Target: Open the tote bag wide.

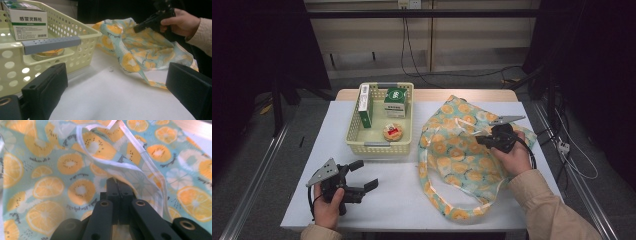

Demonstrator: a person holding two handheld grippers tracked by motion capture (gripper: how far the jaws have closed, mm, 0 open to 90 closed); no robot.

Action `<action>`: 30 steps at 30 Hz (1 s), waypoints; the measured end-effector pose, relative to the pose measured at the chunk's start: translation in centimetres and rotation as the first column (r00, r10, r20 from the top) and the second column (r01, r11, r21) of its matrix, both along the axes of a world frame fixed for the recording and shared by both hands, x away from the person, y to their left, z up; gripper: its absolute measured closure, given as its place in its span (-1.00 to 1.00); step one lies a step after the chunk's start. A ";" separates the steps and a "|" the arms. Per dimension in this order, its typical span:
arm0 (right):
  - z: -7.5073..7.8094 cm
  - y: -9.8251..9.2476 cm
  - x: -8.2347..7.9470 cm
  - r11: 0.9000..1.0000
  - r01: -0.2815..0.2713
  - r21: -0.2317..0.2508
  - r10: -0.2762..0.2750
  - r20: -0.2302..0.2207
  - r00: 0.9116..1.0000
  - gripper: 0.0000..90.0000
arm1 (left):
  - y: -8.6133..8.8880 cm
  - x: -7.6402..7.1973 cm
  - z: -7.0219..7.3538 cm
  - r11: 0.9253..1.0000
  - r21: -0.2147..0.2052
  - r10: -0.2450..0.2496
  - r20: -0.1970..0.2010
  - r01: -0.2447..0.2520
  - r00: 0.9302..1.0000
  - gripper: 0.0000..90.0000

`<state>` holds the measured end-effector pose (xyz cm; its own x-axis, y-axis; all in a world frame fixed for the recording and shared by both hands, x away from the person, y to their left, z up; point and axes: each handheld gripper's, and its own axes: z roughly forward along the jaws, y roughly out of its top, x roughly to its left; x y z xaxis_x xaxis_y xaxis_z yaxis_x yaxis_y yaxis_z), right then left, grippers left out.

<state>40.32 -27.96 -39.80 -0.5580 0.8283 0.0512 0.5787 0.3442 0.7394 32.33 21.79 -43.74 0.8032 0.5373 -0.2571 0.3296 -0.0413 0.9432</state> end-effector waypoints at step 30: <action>4.6 -0.9 1.2 0.998 0.023 0.062 -0.027 0.050 0.998 1.00 | -2.7 3.4 4.9 0.998 0.032 -0.062 0.028 0.061 0.998 -0.93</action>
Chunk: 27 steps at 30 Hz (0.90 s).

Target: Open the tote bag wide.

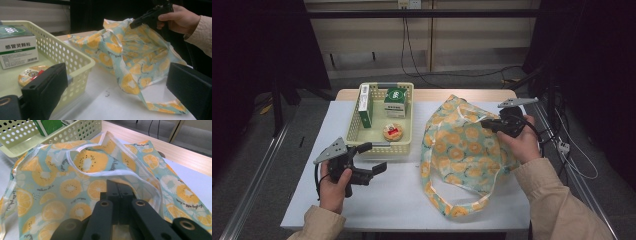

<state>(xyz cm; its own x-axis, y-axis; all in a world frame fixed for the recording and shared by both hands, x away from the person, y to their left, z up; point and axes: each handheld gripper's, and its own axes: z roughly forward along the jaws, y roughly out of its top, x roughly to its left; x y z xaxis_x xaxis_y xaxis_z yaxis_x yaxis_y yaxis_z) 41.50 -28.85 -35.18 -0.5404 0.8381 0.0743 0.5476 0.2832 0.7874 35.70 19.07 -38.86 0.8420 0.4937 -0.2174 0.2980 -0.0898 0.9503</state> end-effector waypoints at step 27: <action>-0.2 0.1 0.0 1.000 -0.023 0.017 0.023 -0.027 0.999 1.00 | -0.8 4.8 2.6 1.000 0.008 0.004 -0.027 -0.004 1.000 -0.93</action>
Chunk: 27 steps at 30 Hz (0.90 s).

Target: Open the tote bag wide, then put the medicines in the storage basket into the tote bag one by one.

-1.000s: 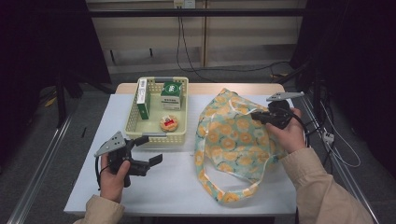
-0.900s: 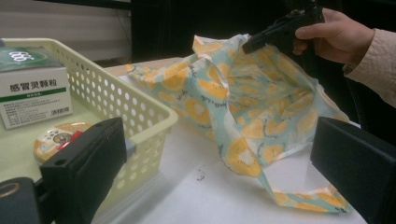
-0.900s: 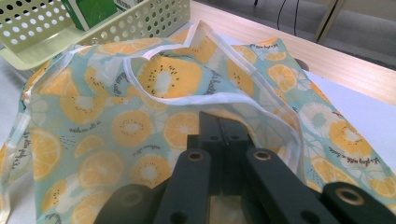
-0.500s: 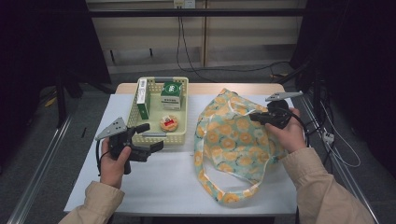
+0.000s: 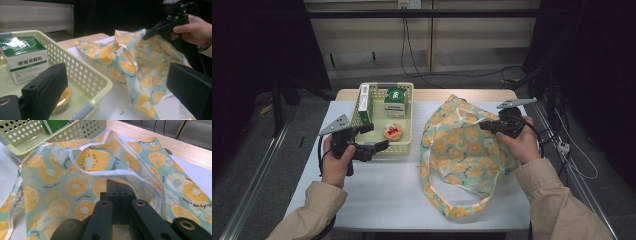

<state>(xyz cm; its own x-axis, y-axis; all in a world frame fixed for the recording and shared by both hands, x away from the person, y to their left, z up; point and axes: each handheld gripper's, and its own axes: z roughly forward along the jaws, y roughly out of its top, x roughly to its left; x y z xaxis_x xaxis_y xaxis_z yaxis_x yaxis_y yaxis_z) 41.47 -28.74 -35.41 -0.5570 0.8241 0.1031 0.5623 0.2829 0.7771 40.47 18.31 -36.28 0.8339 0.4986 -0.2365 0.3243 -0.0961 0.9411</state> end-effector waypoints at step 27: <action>0.2 -0.3 0.3 1.000 0.007 0.002 -0.007 0.006 1.000 1.00 | -1.1 6.1 1.1 0.993 0.116 0.028 -0.016 -0.026 0.999 -0.92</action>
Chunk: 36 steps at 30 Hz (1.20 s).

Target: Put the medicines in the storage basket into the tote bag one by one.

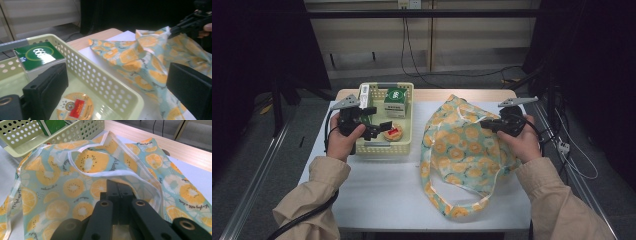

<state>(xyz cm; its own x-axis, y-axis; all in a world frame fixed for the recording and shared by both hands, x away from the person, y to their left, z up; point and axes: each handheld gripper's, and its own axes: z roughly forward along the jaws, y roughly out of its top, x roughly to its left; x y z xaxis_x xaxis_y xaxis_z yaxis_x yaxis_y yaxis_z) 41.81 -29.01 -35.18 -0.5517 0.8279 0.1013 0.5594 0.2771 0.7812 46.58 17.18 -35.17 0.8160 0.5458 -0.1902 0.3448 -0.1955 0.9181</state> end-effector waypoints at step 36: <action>1.5 2.4 -0.1 0.997 -0.052 0.048 0.051 0.017 0.999 1.00 | -3.8 6.0 -3.4 0.973 0.227 -0.026 -0.020 0.030 0.999 -0.88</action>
<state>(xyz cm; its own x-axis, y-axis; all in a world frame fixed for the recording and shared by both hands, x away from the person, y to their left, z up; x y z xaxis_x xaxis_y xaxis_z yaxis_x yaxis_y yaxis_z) 41.72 -26.63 -33.72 -0.5953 0.7926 0.1318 0.5329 0.2667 0.8030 52.53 13.36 -38.54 0.8294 0.5534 -0.0773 0.3508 -0.4080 0.8429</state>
